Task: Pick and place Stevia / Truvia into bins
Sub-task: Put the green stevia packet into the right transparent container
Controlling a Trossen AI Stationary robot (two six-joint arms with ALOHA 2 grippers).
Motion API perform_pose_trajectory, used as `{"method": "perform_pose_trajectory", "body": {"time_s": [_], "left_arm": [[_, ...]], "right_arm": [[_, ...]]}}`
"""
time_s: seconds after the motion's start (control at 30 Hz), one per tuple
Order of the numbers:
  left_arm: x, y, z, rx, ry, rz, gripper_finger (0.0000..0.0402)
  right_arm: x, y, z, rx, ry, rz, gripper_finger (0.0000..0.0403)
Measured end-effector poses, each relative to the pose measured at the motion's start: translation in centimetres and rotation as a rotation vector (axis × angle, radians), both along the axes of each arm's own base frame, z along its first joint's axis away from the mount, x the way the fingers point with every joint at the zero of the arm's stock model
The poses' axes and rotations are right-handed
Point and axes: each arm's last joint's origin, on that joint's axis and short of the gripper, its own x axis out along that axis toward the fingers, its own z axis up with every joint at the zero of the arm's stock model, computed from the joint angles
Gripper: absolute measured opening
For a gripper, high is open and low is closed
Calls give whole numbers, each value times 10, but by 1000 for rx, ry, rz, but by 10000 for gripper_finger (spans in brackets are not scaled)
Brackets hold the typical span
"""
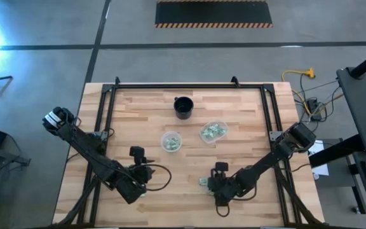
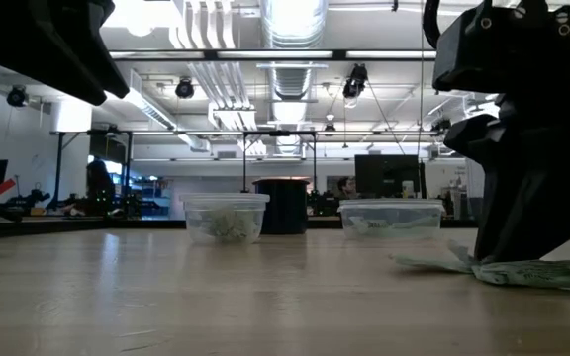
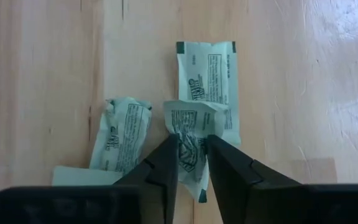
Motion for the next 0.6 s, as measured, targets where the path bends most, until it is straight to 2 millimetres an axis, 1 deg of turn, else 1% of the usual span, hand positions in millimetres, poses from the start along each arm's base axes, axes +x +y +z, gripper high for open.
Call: {"method": "perform_pose_trajectory", "body": {"time_s": [0.2, 0.43, 0.6], "left_arm": [[0, 0, 0, -4, 1, 0, 176], [0, 0, 0, -6, -1, 0, 176], [0, 0, 0, -6, -1, 0, 176]], "right_arm": [[-1, -2, -1, -33, -16, -15, 53], [0, -1, 1, -53, -28, -6, 14], [0, -1, 6, -48, -39, 0, 9]]}}
